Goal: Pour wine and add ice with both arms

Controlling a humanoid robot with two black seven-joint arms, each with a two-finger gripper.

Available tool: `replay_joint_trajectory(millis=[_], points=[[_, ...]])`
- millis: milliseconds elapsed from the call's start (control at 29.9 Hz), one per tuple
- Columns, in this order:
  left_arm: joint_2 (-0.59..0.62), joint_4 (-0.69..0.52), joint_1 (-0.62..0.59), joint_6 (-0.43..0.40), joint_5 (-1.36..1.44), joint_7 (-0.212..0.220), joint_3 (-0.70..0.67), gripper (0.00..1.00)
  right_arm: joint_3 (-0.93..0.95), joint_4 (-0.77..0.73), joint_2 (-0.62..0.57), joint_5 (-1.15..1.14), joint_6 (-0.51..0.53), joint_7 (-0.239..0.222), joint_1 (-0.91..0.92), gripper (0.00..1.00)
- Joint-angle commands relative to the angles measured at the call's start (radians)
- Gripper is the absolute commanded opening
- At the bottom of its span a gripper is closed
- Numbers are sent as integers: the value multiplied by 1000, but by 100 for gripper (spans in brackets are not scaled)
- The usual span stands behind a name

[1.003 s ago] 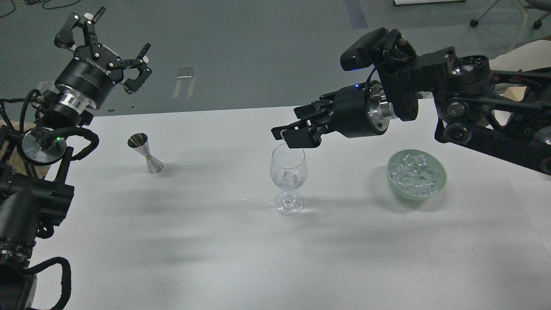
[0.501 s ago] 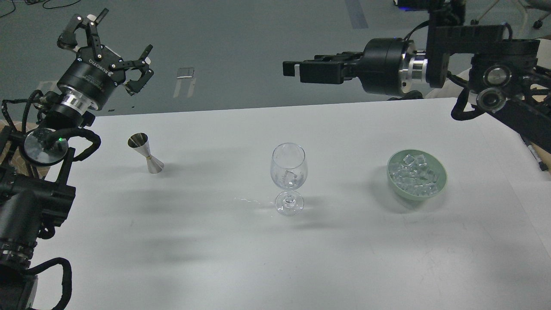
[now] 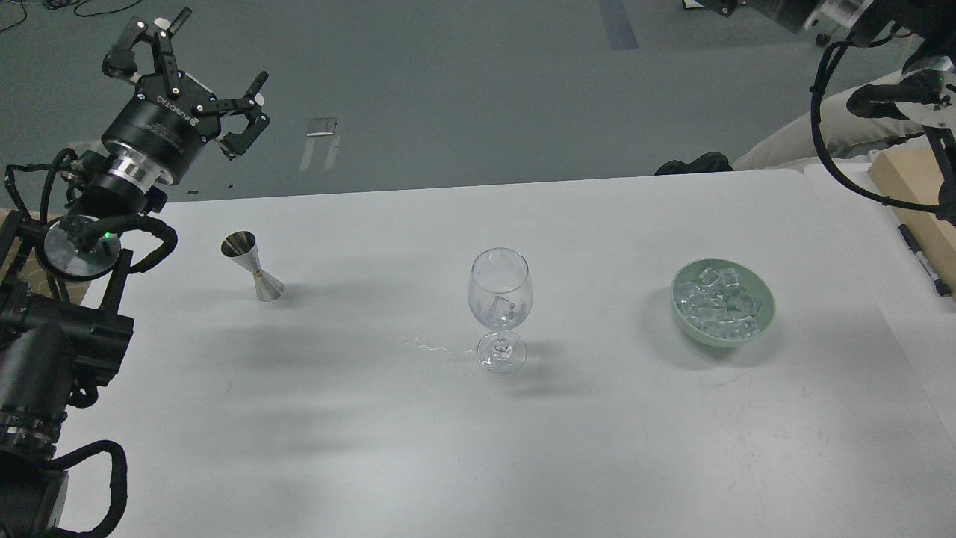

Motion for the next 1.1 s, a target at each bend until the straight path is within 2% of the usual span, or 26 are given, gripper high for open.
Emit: replay_joint_trajectory(millis=[0,201,535,669,869,936,1070], points=[[-4,7,-10,0,-3,0,-4,98,129,-138,106,20,0,20,-3,97],[-19,8,-21,0,-1,0,2,98,252,-252,233,63,0,22,-36,97],[-82,64,-21,0,8,0,6,98,240,-385,327,271,0,2,-36,97],[-104,74,-21,0,5,1,8,98,237,-405,356,274,0,-36,-39,97],[-111,107,-19,0,2,0,19,98,237,-411,390,305,0,-49,-53,97],[-113,107,-16,0,2,0,19,98,235,-411,395,377,0,-87,-53,98],[-116,107,-12,0,0,0,19,98,235,-405,398,399,0,-110,-56,98]])
